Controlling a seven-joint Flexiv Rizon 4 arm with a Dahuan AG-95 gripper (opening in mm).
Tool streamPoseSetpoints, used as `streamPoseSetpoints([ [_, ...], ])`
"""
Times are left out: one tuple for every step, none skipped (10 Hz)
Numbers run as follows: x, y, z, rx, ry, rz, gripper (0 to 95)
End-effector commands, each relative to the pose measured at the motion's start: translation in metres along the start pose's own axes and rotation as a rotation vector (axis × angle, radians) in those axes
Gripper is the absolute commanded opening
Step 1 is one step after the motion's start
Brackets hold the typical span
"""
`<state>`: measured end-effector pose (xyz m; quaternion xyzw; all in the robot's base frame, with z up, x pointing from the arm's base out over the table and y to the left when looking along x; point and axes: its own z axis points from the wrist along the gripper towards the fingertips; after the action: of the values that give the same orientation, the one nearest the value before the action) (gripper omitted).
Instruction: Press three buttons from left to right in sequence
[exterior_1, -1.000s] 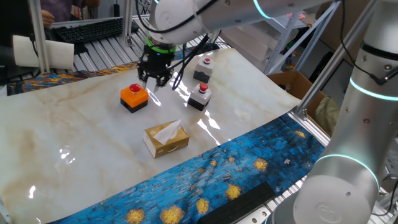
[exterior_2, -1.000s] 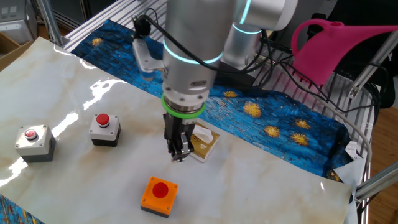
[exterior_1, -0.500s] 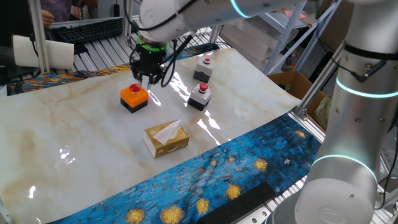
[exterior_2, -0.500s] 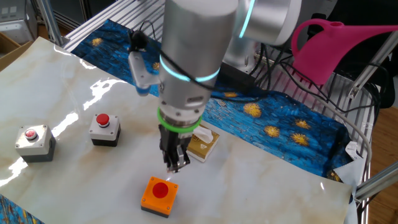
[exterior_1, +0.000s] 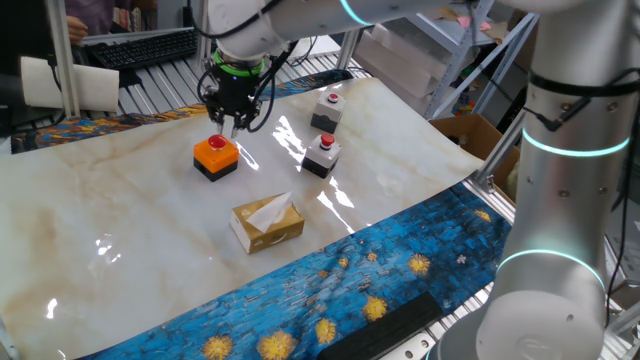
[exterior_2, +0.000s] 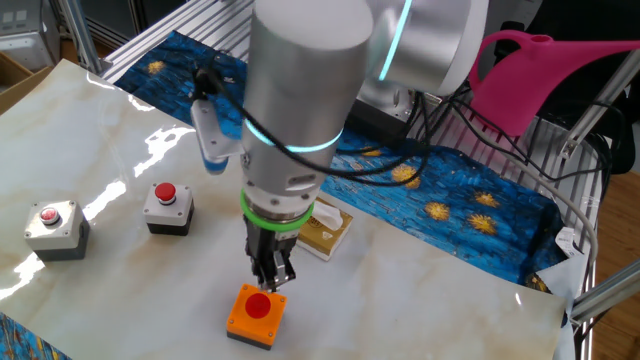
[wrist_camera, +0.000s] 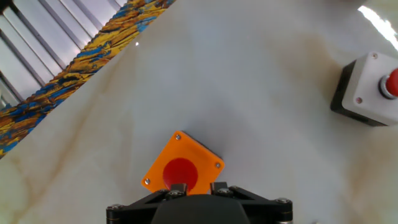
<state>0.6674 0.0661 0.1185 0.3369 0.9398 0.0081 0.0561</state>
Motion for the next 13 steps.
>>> streamPoseSetpoints([
  [-0.0026,0.0019,0.0061,-0.003,-0.005,0.004,19.0],
  [-0.0033,0.0023,0.0068,-0.005,-0.002,0.013,19.0],
  [-0.0035,0.0025,0.0068,-0.007,-0.001,0.014,19.0],
  [-0.0036,0.0025,0.0068,-0.010,0.002,0.014,0.0],
  [-0.0037,0.0026,0.0068,-0.011,0.003,0.010,0.0],
  [-0.0041,0.0029,0.0068,-0.015,0.007,0.006,0.0],
  [-0.0044,0.0031,0.0066,-0.031,0.020,0.019,0.0],
  [-0.0046,0.0032,0.0066,-0.040,0.028,0.030,0.0],
  [-0.0046,0.0033,0.0066,-0.041,0.029,0.035,0.0],
  [-0.0047,0.0033,0.0066,-0.042,0.031,0.045,0.0],
  [-0.0047,0.0033,0.0066,-0.046,0.035,0.051,0.0],
  [-0.0047,0.0033,0.0065,-0.042,0.031,0.037,0.0],
  [-0.0047,0.0033,0.0065,-0.038,0.028,0.033,0.0],
])
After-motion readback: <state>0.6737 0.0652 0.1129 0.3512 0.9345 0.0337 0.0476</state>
